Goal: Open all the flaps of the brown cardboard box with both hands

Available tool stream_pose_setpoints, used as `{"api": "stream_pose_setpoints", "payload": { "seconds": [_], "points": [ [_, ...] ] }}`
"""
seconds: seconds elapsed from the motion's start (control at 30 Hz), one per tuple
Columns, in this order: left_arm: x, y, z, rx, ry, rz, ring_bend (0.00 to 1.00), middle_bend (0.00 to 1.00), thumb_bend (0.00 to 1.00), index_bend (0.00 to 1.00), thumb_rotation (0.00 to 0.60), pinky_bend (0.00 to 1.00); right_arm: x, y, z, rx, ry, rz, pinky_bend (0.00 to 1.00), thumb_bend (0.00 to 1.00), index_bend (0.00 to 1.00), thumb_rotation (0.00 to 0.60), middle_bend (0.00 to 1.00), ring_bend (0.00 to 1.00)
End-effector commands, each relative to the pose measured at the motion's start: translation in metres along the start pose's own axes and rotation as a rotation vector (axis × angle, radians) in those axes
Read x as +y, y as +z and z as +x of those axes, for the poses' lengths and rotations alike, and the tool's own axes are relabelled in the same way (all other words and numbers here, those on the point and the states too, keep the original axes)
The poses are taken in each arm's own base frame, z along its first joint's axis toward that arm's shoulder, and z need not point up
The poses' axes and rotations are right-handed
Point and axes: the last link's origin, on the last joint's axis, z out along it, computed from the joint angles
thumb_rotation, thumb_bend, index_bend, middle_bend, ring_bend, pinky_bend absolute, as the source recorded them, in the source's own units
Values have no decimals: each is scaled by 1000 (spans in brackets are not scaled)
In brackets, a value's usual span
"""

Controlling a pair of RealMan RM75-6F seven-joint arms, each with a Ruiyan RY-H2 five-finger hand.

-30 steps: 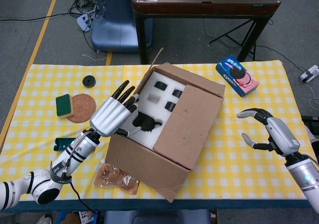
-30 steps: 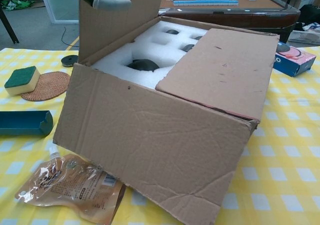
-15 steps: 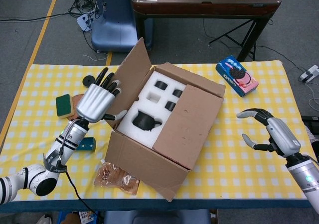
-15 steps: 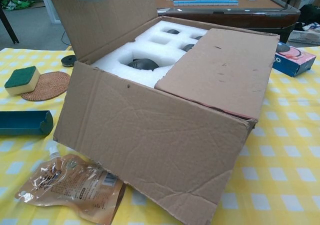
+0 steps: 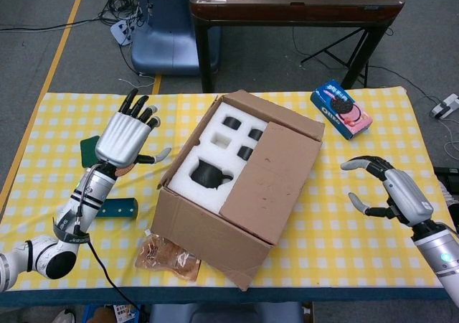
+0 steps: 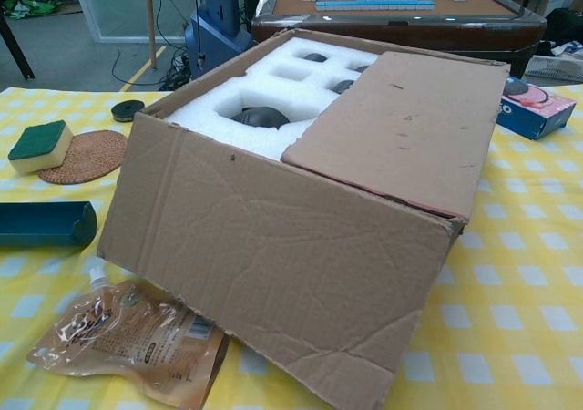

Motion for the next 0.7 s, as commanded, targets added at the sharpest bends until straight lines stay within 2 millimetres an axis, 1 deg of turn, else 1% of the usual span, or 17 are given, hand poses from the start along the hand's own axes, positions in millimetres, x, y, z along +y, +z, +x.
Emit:
{"api": "stream_pose_setpoints", "payload": {
  "seconds": [0.03, 0.07, 0.13, 0.27, 0.33, 0.43, 0.6, 0.7],
  "points": [
    [-3, -2, -3, -17, -7, 17, 102, 250, 276, 462, 152, 0, -2, 4, -1, -12, -30, 10, 123, 355, 277, 600, 261, 170],
    [-4, -3, -4, -25, -9, 26, 102, 250, 276, 461, 154, 0, -4, 6, -2, -18, -45, 17, 123, 367, 277, 600, 261, 170],
    [-8, -6, -7, -42, -22, 49, 102, 250, 276, 461, 153, 0, -9, 12, -4, -41, -86, 36, 123, 423, 277, 600, 261, 170],
    [-17, -14, -11, -69, -53, 100, 101, 250, 276, 450, 156, 0, -23, 31, -8, -90, -204, 82, 123, 582, 277, 600, 261, 170],
    [-20, -20, -13, -84, -97, 121, 102, 250, 276, 442, 157, 0, -32, 43, -13, -119, -263, 107, 123, 652, 277, 600, 261, 170],
    [-25, -28, -14, -93, -173, 150, 102, 250, 276, 434, 157, 0, -44, 61, -21, -154, -327, 141, 123, 716, 277, 600, 261, 170],
    [-36, -43, -23, -115, -200, 176, 102, 250, 277, 421, 159, 0, -61, 89, -36, -191, -399, 188, 123, 767, 277, 600, 266, 170],
    [-42, -51, -30, -129, -220, 200, 102, 250, 276, 402, 160, 0, -66, 105, -46, -210, -433, 203, 123, 815, 277, 600, 269, 170]
  ]
}}
